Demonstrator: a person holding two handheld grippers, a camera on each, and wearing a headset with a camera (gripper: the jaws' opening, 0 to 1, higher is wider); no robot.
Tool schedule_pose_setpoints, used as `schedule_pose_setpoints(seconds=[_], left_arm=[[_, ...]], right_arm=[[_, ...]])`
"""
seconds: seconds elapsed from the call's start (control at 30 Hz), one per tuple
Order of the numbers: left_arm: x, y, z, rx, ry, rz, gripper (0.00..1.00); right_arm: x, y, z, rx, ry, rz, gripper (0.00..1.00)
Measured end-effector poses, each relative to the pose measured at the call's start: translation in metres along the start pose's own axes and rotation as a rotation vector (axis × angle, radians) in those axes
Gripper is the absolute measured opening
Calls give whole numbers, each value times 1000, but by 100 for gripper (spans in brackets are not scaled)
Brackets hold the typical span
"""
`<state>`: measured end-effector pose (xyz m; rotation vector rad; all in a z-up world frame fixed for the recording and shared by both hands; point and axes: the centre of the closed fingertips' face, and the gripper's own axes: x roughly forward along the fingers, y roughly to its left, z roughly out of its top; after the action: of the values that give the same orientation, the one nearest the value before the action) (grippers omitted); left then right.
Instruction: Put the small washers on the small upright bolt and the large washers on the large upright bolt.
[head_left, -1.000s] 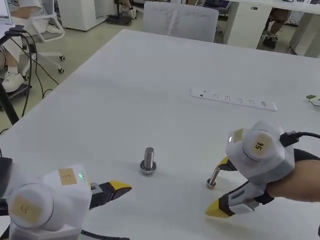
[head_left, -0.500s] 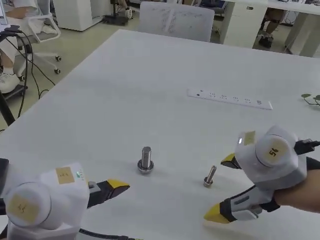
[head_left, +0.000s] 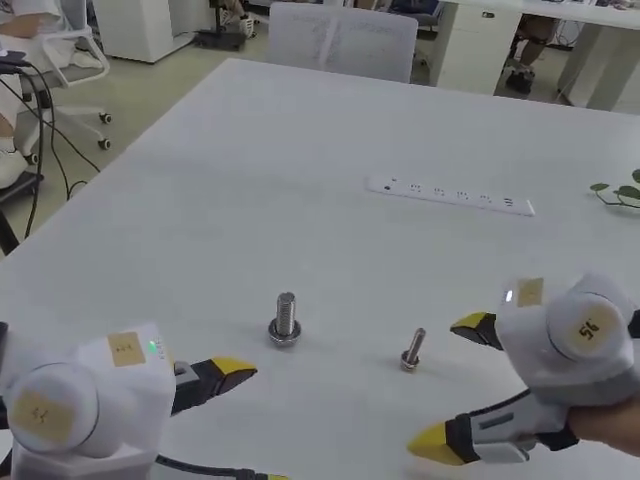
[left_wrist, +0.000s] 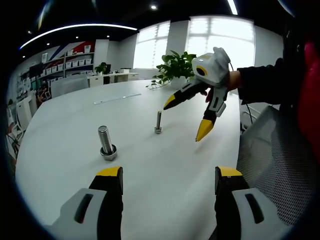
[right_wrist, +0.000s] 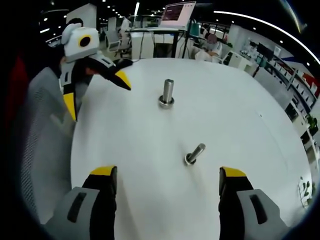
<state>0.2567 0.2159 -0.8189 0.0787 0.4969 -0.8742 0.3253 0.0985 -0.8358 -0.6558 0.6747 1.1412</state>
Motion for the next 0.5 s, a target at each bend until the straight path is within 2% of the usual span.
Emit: schedule_pose_setpoints(seconds=[0.5], left_arm=[[-2,-2,0,6,-7,-3,75]], right_arm=[[-14,11,5,50,-91,-41,87]])
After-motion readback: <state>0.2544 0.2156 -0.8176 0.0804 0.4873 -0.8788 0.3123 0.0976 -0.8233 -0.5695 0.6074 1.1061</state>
